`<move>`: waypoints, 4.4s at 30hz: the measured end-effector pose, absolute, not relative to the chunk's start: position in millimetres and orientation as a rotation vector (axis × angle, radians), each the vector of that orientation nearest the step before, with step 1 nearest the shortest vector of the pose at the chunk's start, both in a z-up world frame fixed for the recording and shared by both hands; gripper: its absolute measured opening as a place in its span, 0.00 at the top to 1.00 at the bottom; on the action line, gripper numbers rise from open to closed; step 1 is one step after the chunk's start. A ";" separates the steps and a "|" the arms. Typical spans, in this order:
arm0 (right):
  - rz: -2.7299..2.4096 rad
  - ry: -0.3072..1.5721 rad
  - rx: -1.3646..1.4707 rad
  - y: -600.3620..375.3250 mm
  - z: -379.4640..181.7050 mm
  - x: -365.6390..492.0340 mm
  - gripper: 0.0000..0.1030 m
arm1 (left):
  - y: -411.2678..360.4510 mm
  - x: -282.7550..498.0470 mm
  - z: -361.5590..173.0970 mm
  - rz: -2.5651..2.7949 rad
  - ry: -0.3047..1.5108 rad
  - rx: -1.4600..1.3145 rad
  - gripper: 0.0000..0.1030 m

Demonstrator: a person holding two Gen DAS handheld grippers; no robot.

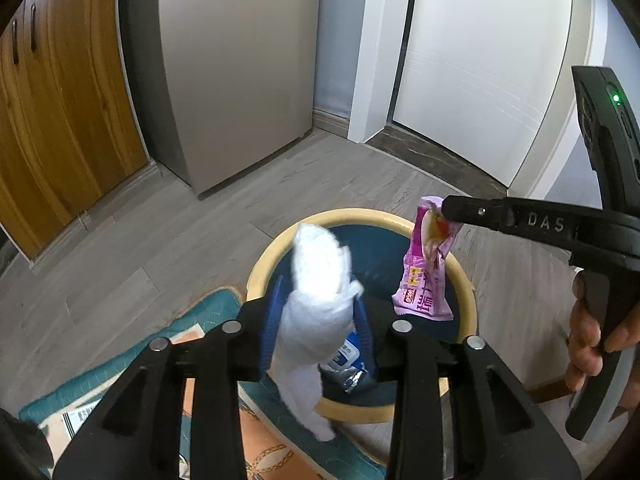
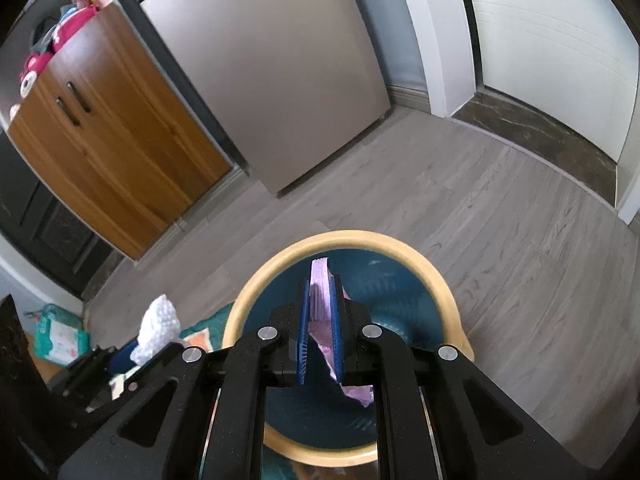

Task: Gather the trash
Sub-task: 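Carry both items over the bin and open both tools to drop them, then move both open tools back over the remaining trash on the mat, then grasp the blue face mask with the right tool, then grasp the silver foil pack with the left tool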

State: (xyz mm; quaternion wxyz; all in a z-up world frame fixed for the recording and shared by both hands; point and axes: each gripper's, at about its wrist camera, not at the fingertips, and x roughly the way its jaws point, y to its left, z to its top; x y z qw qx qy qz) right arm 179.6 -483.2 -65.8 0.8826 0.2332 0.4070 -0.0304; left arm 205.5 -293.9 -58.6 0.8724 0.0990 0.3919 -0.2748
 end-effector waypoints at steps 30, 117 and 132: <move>0.040 0.780 0.433 -443.2 -28.2 155.6 0.07 | -140.8 142.3 6.1 -0.363 0.732 0.159 0.06; 0.364 1.161 0.287 -206.3 -106.3 200.4 0.88 | -66.0 122.6 -176.8 -0.411 1.145 0.423 0.06; 0.360 1.142 0.275 -211.9 -101.0 198.8 0.88 | -56.6 133.9 -175.5 -0.378 1.172 0.370 0.35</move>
